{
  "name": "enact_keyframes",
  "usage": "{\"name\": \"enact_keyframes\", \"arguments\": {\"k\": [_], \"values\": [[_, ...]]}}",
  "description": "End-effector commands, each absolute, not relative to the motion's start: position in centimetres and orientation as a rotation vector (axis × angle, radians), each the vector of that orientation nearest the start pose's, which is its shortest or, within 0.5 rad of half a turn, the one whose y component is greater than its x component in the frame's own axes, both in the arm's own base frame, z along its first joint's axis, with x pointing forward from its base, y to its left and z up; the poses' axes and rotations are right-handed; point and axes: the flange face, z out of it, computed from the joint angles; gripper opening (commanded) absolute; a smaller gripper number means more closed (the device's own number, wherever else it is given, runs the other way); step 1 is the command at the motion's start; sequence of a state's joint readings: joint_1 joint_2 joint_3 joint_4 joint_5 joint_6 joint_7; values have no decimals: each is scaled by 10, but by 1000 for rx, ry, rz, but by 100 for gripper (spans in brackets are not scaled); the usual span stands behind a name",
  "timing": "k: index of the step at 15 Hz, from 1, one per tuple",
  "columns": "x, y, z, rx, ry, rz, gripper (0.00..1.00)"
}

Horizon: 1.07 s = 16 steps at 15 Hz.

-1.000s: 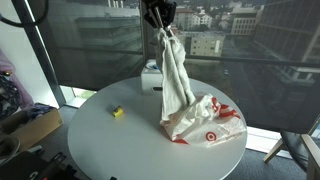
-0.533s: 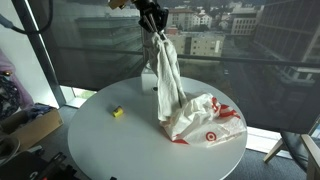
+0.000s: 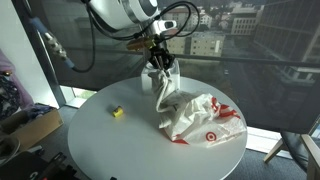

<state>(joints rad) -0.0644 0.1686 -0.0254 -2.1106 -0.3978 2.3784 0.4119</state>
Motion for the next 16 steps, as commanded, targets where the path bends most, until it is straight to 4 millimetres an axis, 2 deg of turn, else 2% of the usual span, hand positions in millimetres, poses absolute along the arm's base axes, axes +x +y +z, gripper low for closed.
{"name": "enact_keyframes", "arguments": {"k": [1, 3, 5, 8, 10, 12, 14, 16], "values": [[583, -88, 323, -3393, 469, -209, 2], [585, -103, 314, -3403, 515, -185, 2], [592, -109, 313, -3440, 544, -202, 2], [613, -104, 303, -3506, 510, -213, 2], [626, -91, 273, -3536, 456, -157, 2], [635, -84, 230, -3564, 416, -64, 2], [641, -86, 186, -3576, 419, 21, 2], [649, -96, 144, -3605, 437, 84, 2]]}}
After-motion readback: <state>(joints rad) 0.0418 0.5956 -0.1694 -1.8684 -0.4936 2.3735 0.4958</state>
